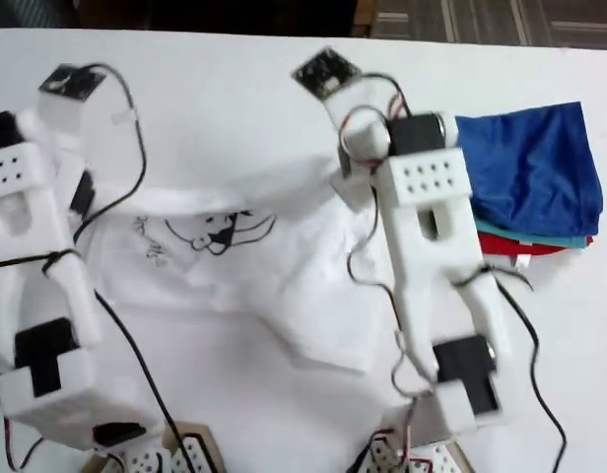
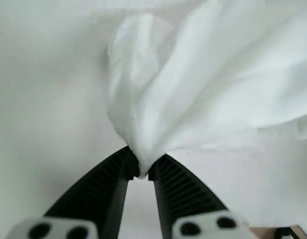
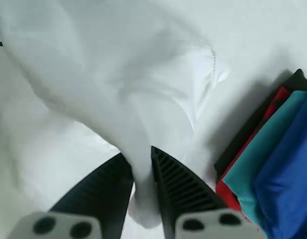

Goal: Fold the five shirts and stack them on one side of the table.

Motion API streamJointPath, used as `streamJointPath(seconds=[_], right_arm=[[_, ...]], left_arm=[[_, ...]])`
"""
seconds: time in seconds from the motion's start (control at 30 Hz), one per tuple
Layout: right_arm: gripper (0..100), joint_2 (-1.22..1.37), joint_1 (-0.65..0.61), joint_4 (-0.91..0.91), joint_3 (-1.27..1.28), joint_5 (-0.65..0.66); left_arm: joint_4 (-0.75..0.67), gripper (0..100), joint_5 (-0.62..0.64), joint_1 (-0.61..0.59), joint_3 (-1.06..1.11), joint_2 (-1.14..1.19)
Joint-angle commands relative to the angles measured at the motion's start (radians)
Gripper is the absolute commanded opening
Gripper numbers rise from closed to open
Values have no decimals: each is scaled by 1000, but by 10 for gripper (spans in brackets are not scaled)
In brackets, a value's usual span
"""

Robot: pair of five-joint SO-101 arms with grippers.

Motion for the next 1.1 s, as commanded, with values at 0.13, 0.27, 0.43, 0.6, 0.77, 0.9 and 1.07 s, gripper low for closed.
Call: streamJointPath(seconds=[0.13, 0.27, 0.43, 0.6, 0.77, 0.9, 1.07], right_arm=[[18, -476, 2, -170, 589, 2], [18, -602, 1, -189, 781, 2], [18, -674, -1, -275, 996, 2], [18, -684, -1, -389, 1145, 2], [18, -684, -1, -489, 1223, 2], [18, -682, -1, -507, 1250, 0], [99, -682, -1, -492, 1278, 2]], left_arm=[[-51, 24, -25, -34, 220, -130], [-121, 24, -25, -23, 367, -178], [-267, 24, -25, -26, 575, -207], [-325, 24, -26, -28, 673, -206], [-404, 24, -26, -28, 694, -201], [-402, 24, -26, -29, 694, -201], [-382, 25, -38, -44, 694, -201]])
